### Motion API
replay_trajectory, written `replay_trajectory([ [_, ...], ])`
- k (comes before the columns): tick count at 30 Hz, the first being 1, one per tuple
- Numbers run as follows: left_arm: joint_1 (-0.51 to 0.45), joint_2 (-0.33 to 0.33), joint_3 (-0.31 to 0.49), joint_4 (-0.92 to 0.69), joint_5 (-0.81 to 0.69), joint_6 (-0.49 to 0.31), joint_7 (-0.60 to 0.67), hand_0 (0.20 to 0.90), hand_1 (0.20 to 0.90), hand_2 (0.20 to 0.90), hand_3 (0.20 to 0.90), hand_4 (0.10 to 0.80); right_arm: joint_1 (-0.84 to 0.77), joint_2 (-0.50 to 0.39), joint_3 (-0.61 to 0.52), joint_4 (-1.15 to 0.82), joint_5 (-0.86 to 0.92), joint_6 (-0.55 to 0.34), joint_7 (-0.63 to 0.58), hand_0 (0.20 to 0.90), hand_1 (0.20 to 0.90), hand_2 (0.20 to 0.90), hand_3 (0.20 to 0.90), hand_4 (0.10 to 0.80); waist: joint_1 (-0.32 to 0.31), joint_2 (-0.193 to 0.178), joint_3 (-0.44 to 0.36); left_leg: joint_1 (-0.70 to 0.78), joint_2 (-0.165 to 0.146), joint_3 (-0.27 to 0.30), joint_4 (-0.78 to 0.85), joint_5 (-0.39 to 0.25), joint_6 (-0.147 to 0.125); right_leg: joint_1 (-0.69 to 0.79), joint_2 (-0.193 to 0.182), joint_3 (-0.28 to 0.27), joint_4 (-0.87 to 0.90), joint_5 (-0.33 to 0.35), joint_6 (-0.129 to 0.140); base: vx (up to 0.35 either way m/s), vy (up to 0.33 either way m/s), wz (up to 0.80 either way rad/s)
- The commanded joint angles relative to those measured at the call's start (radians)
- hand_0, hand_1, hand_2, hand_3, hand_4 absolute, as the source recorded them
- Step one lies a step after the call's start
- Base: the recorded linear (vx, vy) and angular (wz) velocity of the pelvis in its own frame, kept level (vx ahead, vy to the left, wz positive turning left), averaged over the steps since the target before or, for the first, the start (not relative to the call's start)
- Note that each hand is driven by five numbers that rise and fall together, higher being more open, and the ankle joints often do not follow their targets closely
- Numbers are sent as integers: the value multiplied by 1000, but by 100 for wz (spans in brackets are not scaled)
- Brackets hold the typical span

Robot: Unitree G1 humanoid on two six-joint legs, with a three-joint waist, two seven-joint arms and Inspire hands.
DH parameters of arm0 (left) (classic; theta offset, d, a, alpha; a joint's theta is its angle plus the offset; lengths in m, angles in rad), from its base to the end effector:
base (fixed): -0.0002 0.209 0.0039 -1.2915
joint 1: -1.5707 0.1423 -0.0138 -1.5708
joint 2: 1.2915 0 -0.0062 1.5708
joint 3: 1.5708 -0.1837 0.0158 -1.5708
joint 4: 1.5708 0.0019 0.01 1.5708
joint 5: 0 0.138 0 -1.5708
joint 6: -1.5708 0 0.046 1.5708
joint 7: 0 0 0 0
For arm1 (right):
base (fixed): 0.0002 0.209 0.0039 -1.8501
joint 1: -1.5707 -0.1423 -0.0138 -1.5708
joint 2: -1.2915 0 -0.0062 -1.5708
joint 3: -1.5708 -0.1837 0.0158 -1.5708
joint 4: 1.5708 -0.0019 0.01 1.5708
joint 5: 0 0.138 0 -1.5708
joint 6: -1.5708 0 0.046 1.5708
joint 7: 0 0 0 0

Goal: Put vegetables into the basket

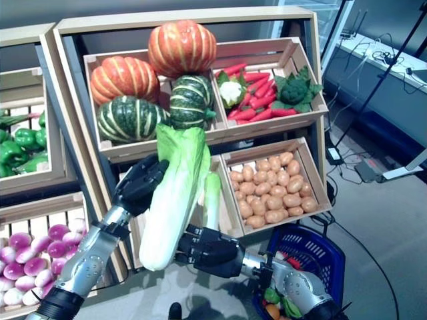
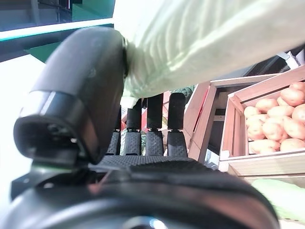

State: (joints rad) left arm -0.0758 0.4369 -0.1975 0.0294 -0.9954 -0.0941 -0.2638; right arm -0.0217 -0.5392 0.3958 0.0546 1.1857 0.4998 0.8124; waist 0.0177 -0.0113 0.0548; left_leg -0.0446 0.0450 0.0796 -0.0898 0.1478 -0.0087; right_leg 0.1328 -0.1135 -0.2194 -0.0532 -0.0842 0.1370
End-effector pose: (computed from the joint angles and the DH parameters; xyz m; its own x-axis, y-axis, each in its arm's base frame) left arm 0.2159 0.1946 0.0599 0.9192 -0.3517 0.1771 0.3920 0.7755 -0.4949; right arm 0.1799 -0.1750 0.0131 0.3542 0.9338 0.0504 -0.5419 0.1610 0.8249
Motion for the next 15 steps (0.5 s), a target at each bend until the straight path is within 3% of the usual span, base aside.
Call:
replay_trajectory([
  [1, -74, -9, 15, 24, 22, -35, -51, 300, 300, 300, 300, 400, -89, 140, -105, -94, 224, -140, 201, 900, 900, 900, 900, 800, 9, -28, -30, 100, 53, 16, 3, -155, -60, -55, -83, 38, -31, 119, 30, 0, 0, 0],
  [15, -74, -12, 27, 26, 24, -34, -59, 300, 300, 300, 300, 400, -88, 143, -112, -66, 226, -138, 188, 900, 900, 900, 900, 800, 7, -31, -22, 105, 59, 22, 3, -156, -62, -53, -85, 34, -29, 118, 30, 0, 0, 0],
])
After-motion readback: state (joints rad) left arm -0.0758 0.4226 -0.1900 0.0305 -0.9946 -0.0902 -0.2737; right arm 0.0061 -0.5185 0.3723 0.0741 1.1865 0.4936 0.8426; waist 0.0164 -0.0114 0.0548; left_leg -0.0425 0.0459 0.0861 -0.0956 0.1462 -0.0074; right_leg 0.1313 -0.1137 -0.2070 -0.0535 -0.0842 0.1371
